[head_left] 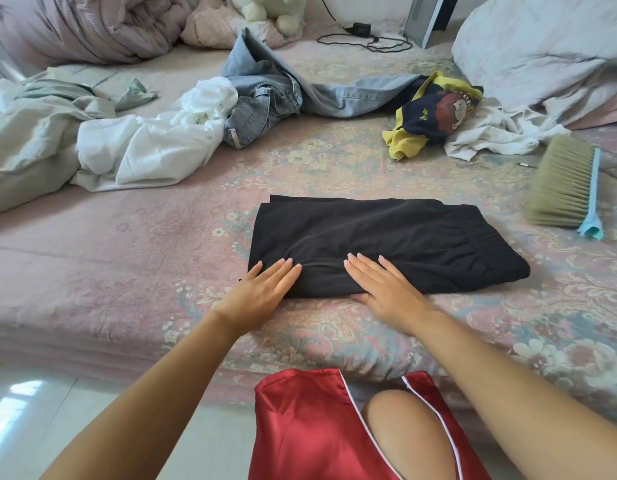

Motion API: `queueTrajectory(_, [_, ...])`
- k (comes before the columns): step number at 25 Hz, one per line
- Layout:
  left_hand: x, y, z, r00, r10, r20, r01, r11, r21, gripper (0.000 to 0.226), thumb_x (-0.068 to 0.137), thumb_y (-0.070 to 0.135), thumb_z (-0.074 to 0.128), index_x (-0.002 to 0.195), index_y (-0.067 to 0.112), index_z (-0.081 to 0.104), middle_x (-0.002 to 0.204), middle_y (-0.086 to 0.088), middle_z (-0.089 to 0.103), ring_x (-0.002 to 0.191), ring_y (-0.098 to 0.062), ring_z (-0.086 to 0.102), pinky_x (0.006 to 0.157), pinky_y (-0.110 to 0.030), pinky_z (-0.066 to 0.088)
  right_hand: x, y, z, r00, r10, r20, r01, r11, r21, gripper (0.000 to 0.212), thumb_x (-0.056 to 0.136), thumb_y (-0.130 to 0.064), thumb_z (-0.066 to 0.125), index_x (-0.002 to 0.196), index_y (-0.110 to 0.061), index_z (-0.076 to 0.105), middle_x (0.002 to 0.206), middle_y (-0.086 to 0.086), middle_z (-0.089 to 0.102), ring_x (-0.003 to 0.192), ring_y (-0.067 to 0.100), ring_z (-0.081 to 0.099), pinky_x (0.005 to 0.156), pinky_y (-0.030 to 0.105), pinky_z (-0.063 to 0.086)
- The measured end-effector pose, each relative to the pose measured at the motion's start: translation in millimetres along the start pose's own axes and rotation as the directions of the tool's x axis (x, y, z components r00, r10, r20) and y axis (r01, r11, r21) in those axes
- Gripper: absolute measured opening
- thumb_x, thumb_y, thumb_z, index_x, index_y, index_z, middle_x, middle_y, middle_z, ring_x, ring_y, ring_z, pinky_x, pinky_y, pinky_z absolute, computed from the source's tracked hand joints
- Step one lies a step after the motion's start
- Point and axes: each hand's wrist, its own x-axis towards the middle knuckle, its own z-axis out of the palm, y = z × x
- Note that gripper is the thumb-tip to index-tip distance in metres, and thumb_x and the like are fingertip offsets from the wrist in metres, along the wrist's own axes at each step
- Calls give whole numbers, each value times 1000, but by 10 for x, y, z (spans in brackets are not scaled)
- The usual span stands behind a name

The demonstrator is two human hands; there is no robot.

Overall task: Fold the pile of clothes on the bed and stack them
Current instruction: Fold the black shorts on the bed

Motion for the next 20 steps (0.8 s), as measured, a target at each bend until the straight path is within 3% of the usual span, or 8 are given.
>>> queueTrajectory(2, [-50,0,3,993,47,-104,-41,997,59,50,79,-7,37,128,-5,42,121,-24,62,110,-33,63,75,-48,58,122,110,5,995,-104,-12,104,995,8,57,94,-27,17,149,-11,24,154,-3,16,142,10,7,118,31,4])
queueTrajectory(5, [-158,37,27,995,-14,-96,24,994,108,42,74,-10,56,116,-10,59,111,-29,65,100,-37,67,68,-51,58,479,210,-77,969,-241,53,241,970,4,60,95,5,34,149,-13,19,156,-3,15,143,7,5,120,29,4])
queueTrajectory(8, [-322,12,20,971,-239,2,235,957,172,42,78,-4,32,108,-11,61,99,-31,67,88,-38,70,57,-53,57,1117,-26,-243,930,-352,103,360,929,-83,65,95,9,33,151,-17,14,159,-2,12,146,10,6,119,27,1])
queueTrajectory(12, [-506,86,-5,859,-491,146,454,862,226,44,76,-4,31,95,-10,70,91,-34,67,80,-40,70,50,-53,55,1490,-659,-243,928,-361,91,370,870,-326,65,95,4,29,152,-16,7,161,1,2,147,13,2,117,31,-1])
queueTrajectory(14, [-491,162,-66,850,-495,183,449,860,243,45,74,-2,30,92,-9,71,88,-34,67,77,-40,70,48,-52,54,1289,-542,-165,914,-405,41,395,859,-324,71,86,12,33,151,-13,19,159,5,12,147,17,12,118,32,4])
queueTrajectory(17, [-236,406,-199,891,-408,199,370,907,203,45,74,7,33,93,-3,73,83,-30,68,68,-36,69,43,-40,54,946,10,-213,864,-503,-38,429,771,-471,69,63,10,45,127,-13,61,135,9,56,124,24,54,108,39,31])
queueTrajectory(20, [186,869,-512,948,-259,184,273,960,-58,58,88,39,24,111,9,68,92,-16,71,75,-28,70,48,-30,48,518,567,-479,901,-428,65,377,701,-605,67,54,10,72,116,-15,68,127,11,62,117,27,59,105,45,37])
